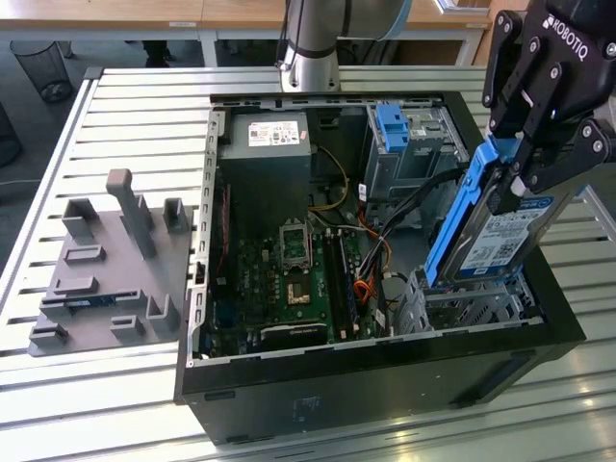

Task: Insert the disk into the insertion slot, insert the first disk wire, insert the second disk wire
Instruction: 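Insert the disk into the insertion slot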

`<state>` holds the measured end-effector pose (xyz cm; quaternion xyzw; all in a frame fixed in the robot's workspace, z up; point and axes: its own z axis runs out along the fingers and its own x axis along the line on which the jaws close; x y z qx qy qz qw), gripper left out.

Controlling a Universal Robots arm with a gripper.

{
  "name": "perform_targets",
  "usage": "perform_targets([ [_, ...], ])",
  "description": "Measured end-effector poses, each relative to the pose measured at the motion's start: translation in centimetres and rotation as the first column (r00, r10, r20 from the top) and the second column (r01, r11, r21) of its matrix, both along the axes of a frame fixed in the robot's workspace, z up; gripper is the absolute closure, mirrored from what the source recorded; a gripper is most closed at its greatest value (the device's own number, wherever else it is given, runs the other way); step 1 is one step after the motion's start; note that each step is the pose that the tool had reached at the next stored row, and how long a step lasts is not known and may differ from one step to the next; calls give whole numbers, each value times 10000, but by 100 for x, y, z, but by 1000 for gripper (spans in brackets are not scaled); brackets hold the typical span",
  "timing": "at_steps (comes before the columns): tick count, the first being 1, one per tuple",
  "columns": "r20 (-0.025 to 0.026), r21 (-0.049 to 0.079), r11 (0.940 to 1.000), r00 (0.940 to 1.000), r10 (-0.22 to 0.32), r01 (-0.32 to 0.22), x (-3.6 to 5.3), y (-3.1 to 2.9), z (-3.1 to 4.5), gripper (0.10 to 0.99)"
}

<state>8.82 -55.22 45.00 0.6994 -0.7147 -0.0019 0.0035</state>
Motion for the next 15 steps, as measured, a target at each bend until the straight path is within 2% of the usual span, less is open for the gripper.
perform_targets([
  [15, 1, 4, 10000, 10000, 8, -8, -22, 39, -91, 722],
])
